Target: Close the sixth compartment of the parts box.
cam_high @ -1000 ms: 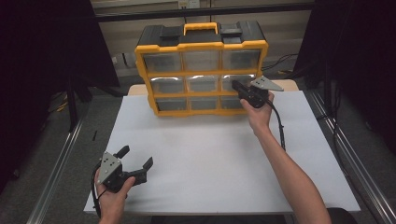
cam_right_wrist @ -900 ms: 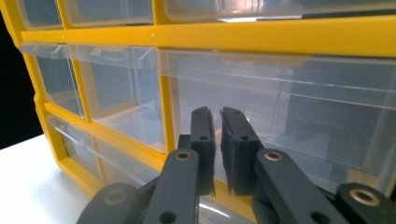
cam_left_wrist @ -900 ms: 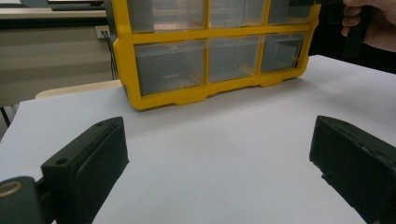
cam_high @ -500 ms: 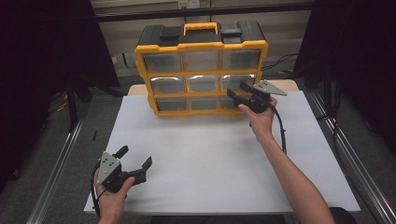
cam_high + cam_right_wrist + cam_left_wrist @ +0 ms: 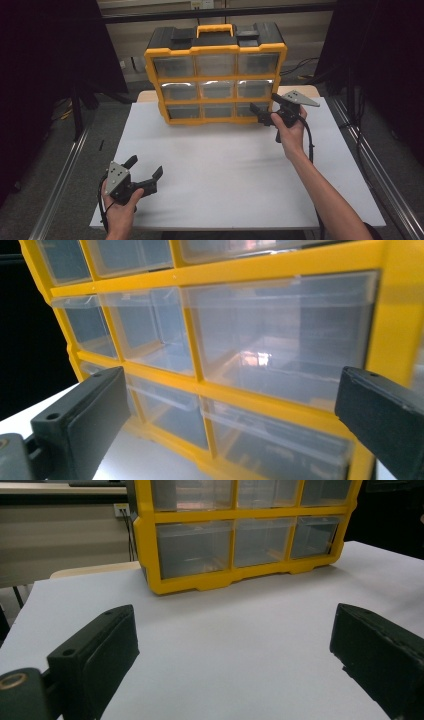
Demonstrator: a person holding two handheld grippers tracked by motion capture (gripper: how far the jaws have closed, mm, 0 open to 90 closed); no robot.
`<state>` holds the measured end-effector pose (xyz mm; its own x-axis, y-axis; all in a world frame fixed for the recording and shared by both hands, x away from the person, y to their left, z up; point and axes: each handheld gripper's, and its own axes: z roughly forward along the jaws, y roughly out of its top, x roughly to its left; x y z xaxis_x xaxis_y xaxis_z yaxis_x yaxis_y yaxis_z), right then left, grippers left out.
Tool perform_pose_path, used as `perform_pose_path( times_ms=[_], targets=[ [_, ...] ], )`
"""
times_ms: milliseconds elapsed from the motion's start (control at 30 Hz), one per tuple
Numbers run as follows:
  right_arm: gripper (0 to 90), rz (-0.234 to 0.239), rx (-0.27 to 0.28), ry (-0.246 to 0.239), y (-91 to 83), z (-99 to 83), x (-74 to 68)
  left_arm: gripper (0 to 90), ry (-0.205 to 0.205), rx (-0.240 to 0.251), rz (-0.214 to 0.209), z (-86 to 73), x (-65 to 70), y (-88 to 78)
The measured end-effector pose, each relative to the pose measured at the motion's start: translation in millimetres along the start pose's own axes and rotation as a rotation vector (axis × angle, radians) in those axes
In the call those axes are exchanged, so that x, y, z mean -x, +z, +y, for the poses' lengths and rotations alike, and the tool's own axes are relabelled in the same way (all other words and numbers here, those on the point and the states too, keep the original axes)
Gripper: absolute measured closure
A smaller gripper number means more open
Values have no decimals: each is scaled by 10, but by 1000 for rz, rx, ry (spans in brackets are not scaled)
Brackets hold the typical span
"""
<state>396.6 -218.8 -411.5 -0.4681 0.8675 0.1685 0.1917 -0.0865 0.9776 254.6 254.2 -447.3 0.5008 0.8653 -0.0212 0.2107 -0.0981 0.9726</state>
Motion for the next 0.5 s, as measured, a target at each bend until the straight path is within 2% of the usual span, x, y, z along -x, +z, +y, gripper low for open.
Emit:
perform_pose_path(
  times_ms=[167, 333, 367, 433, 500],
  targets=[
    [13, -6, -9, -11, -129, -53, 21, 52, -15, 4, -9, -6, 7, 16],
    [9, -32, -17, -48, -260, -97, -13, 52, 1, 2, -27, -8, 16, 16],
    [10, -32, -21, -46, -283, -103, -16, 52, -8, 3, -36, -9, 24, 18],
    [9, -32, -20, -44, -330, -114, -19, 52, 0, 1, -26, -5, 29, 15],
    [9, -32, -20, -45, -374, -130, -27, 52, -11, 8, -29, -9, 31, 19]
  ],
)
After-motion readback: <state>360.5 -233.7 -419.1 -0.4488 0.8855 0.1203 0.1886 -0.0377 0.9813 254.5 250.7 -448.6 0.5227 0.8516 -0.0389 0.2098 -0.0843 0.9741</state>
